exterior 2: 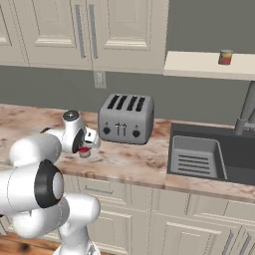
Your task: Restock the canned food cabinet by taking the new fresh canned food from the counter and placing it in the cabinet. Then, take the old canned food from the cabinet and place it on the counter.
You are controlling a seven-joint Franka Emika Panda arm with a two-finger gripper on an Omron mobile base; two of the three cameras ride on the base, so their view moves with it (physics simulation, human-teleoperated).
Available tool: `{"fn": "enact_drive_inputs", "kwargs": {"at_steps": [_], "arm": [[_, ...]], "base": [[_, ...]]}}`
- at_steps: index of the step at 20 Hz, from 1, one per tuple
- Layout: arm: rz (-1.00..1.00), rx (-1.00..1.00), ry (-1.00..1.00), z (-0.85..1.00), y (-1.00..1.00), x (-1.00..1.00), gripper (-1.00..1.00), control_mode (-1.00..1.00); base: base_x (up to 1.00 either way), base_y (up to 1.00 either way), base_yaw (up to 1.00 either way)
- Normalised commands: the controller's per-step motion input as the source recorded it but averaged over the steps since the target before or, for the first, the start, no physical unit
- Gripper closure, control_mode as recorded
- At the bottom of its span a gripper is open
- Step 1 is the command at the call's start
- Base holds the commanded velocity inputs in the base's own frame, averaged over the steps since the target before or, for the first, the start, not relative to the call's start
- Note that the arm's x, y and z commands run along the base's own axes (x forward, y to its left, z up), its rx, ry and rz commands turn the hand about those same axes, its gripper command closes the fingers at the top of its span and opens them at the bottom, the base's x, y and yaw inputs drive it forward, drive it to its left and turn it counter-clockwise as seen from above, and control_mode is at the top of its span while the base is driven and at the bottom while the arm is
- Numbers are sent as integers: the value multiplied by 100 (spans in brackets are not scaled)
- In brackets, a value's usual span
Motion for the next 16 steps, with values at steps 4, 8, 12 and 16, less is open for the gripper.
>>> {"fn": "enact_drive_inputs", "kwargs": {"at_steps": [4, 8, 12, 16], "arm": [[3, 5, -11, 86, -10, -41, 100, -100], [0, 0, -2, 81, -5, -44, 100, -100], [0, 0, 0, 83, -1, -53, 100, -100], [0, -3, 0, 87, -4, -59, 100, -100]], "base": [[0, 0, 0], [0, 0, 0], [0, 0, 0], [0, 0, 0]]}}
